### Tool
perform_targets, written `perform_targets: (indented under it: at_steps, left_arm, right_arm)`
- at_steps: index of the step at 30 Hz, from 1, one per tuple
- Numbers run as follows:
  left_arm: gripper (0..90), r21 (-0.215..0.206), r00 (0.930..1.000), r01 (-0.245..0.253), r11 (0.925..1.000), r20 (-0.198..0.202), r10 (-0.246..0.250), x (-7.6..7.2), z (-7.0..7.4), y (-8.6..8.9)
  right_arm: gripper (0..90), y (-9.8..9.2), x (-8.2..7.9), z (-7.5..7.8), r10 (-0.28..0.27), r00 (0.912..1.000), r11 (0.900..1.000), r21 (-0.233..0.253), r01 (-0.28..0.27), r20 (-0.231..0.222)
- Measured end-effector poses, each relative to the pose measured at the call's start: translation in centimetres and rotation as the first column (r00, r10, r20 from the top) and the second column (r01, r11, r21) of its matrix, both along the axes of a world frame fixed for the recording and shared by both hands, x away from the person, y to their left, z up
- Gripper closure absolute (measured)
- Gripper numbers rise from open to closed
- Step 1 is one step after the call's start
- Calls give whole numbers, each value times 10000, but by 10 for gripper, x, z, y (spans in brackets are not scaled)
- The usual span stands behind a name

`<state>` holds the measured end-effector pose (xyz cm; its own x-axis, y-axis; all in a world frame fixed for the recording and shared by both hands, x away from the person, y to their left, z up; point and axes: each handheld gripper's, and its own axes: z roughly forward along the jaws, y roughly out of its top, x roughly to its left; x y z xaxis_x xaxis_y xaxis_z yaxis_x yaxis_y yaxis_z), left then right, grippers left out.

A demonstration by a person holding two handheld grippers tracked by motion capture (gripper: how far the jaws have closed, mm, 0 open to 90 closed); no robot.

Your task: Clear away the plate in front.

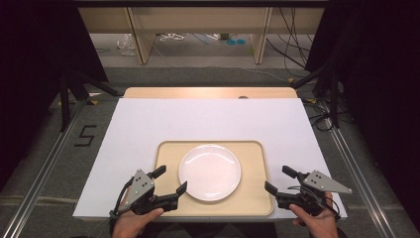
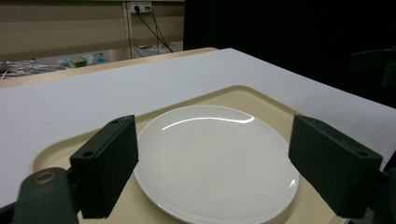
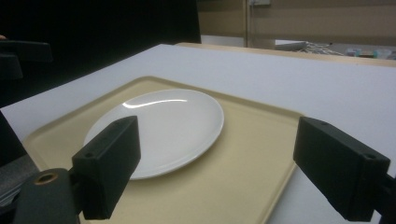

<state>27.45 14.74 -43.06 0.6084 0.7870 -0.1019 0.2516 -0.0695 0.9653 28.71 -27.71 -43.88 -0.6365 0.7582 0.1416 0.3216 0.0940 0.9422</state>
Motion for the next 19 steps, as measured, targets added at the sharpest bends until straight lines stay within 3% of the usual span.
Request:
perform_targets:
  at_steps: [11,12,19]
  left_arm:
    - [154,-42,9998,-184,9998,-58,184,1,0,2]
    - [154,-37,9998,-202,9998,-86,202,1,0,2]
    - [154,-24,9994,-263,9997,-236,262,3,-4,2]
  right_arm:
    - [157,0,-1,-2,160,9999,9999,-61,-160,-6]
    - [158,0,-2,-1,130,9998,9998,-132,-132,-167]
    - [158,0,0,-2,148,9999,9998,-133,-148,-18]
